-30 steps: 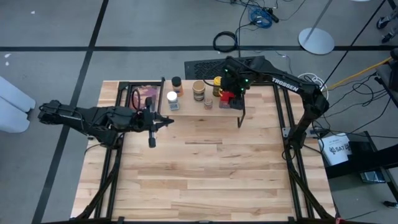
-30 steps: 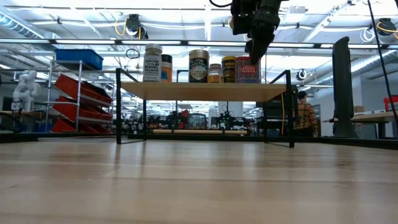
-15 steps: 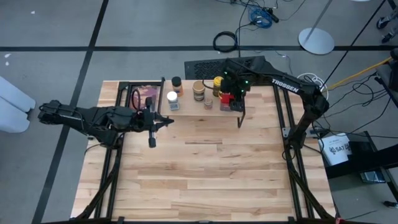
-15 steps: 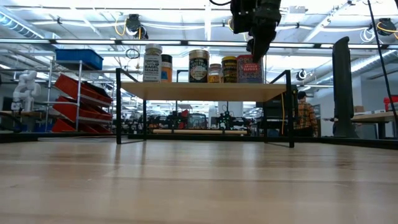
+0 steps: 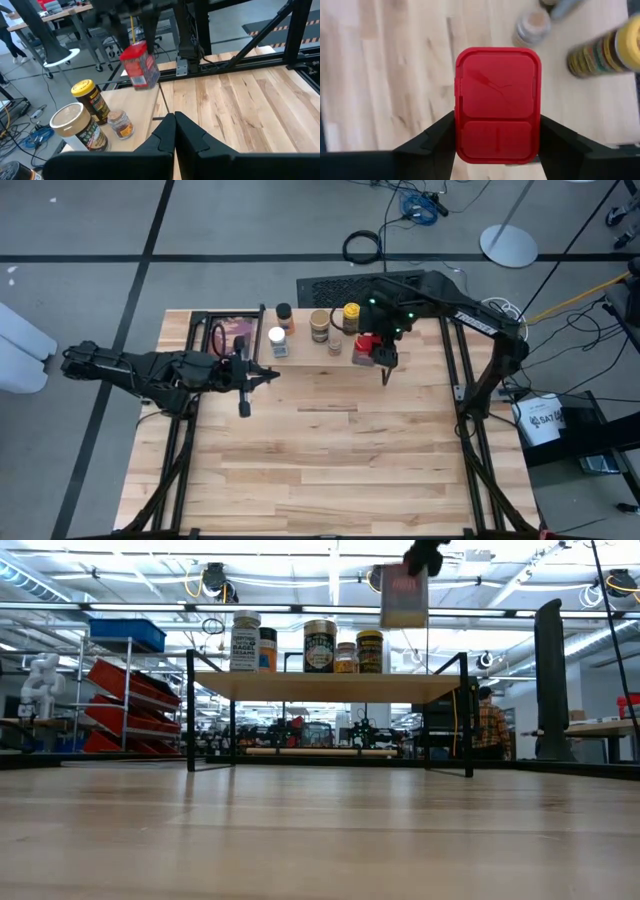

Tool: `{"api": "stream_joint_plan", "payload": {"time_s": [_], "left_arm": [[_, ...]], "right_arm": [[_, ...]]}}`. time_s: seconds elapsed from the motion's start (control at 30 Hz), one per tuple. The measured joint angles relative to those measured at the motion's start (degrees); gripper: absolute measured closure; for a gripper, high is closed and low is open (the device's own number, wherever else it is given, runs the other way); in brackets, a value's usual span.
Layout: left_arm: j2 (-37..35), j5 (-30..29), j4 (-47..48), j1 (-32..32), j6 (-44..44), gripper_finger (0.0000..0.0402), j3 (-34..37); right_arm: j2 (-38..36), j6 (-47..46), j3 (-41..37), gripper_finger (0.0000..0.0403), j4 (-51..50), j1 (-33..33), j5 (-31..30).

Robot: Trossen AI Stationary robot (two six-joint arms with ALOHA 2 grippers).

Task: Shelf spices
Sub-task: Remove the red seasoning can from the shelf

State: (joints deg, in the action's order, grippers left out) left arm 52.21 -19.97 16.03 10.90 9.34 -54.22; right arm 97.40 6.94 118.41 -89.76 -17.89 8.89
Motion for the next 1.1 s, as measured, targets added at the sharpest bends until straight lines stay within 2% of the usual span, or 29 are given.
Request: {"api": "stream_joint_plan", "payload": {"time_s": [0.1,0.3,0.43,0.53,0.67,0.87,1.1], "left_arm": [[0.0,0.0,0.0,0.0,0.0,0.0395,0.0],[0.0,0.0,0.0,0.0,0.0,0.0395,0.0],[0.0,0.0,0.0,0.0,0.0,0.0395,0.0],[0.0,0.0,0.0,0.0,0.0,0.0395,0.0],[0.0,0.0,0.0,0.0,0.0,0.0395,0.0],[0.0,0.0,-0.8,0.0,-1.5,0.0395,0.0],[0.0,-0.8,-0.8,0.0,-1.5,0.0395,0.0]], "right_arm": [[-2.1,-2.7,0.3,0.0187,-0.4,2.8,3.3],[-6.2,-9.4,0.3,0.018,-0.4,9.4,3.0],[-8.6,-14.3,-0.9,0.0179,-0.2,15.1,-0.1],[-10.4,-17.9,-4.7,0.0178,-0.2,20.1,-3.3],[-13.7,-23.9,-13.6,0.0183,2.5,26.8,-8.3],[-20.3,-33.5,-31.5,0.0182,15.1,35.3,-14.1],[-23.2,-42.2,-50.1,0.0182,28.4,40.2,-19.7]]}}
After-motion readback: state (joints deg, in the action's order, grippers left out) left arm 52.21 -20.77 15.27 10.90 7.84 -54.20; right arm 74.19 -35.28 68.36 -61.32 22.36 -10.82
